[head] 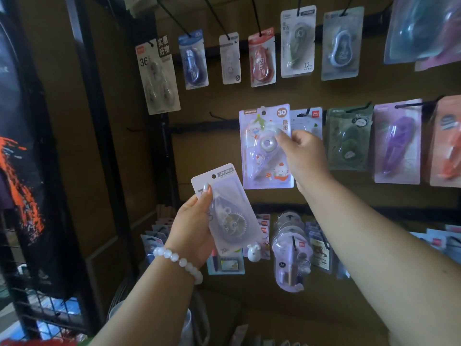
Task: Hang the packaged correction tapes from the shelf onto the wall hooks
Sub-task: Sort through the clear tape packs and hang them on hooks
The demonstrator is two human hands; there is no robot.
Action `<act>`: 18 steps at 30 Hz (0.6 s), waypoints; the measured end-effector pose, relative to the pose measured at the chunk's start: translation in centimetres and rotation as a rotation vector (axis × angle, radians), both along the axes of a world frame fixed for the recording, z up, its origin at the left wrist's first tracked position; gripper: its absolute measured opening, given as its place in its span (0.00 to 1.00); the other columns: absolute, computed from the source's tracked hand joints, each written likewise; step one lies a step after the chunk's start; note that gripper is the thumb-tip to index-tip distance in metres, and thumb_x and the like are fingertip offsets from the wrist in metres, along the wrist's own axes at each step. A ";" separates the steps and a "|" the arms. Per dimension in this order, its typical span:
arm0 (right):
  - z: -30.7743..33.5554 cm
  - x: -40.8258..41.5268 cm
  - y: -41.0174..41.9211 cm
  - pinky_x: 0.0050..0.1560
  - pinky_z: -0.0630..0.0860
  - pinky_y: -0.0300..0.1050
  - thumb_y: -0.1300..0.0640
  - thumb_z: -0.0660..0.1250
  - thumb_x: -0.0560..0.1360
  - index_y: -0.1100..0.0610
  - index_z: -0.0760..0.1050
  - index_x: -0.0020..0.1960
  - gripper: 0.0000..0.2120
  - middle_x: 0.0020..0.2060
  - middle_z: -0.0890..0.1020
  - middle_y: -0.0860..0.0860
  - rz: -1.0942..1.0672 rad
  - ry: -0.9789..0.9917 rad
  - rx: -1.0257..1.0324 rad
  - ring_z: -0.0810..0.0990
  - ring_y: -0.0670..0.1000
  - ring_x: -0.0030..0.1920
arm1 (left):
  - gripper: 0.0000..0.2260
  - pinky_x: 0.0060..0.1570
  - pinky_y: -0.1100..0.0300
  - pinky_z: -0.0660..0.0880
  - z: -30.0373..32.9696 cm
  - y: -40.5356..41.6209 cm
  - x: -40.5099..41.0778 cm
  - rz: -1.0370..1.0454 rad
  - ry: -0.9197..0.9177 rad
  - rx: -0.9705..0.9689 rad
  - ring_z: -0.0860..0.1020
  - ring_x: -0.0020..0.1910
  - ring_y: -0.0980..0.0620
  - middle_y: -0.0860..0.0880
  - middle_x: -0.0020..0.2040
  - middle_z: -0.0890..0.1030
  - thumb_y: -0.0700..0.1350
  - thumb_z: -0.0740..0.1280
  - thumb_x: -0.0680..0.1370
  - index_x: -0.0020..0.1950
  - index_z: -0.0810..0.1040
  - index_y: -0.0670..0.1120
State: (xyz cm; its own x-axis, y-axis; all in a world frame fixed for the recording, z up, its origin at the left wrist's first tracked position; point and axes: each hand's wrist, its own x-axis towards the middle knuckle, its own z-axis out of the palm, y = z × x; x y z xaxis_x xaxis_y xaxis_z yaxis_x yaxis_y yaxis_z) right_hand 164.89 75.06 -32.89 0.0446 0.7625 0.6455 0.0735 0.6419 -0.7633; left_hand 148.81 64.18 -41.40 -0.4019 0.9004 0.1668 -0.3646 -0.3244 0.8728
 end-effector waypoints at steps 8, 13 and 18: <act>0.1 -1.0 0.0 0.42 0.80 0.55 0.44 0.65 0.76 0.64 0.78 0.46 0.21 0.40 0.84 0.55 -0.046 -0.060 -0.004 0.83 0.55 0.41 | 0.24 0.61 0.36 0.74 -0.9 0.6 -0.4 0.009 0.002 -0.007 0.82 0.58 0.40 0.43 0.59 0.84 0.57 0.69 0.68 0.61 0.81 0.48; -0.3 -1.1 -0.1 0.32 0.72 0.43 0.46 0.66 0.76 0.66 0.77 0.43 0.21 0.31 0.79 0.51 -0.065 0.042 -0.014 0.77 0.48 0.32 | 0.25 0.62 0.35 0.73 -1.4 1.1 -0.7 0.006 0.001 -0.024 0.81 0.59 0.40 0.44 0.60 0.83 0.57 0.69 0.67 0.61 0.80 0.49; 0.1 -1.9 1.4 0.41 0.80 0.52 0.46 0.66 0.75 0.65 0.79 0.45 0.20 0.38 0.84 0.56 -0.116 -0.017 -0.078 0.83 0.56 0.40 | 0.19 0.63 0.36 0.74 -1.8 1.5 -0.7 0.014 -0.015 -0.040 0.81 0.59 0.40 0.43 0.59 0.83 0.56 0.68 0.73 0.60 0.81 0.49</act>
State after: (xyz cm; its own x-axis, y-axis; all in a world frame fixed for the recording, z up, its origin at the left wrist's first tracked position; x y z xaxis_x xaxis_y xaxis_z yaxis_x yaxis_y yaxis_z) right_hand 162.97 76.44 -32.77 0.1246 0.8007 0.5860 0.1570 0.5673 -0.8084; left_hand 148.06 65.68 -43.19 -0.4166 0.9006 0.1242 -0.3737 -0.2942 0.8796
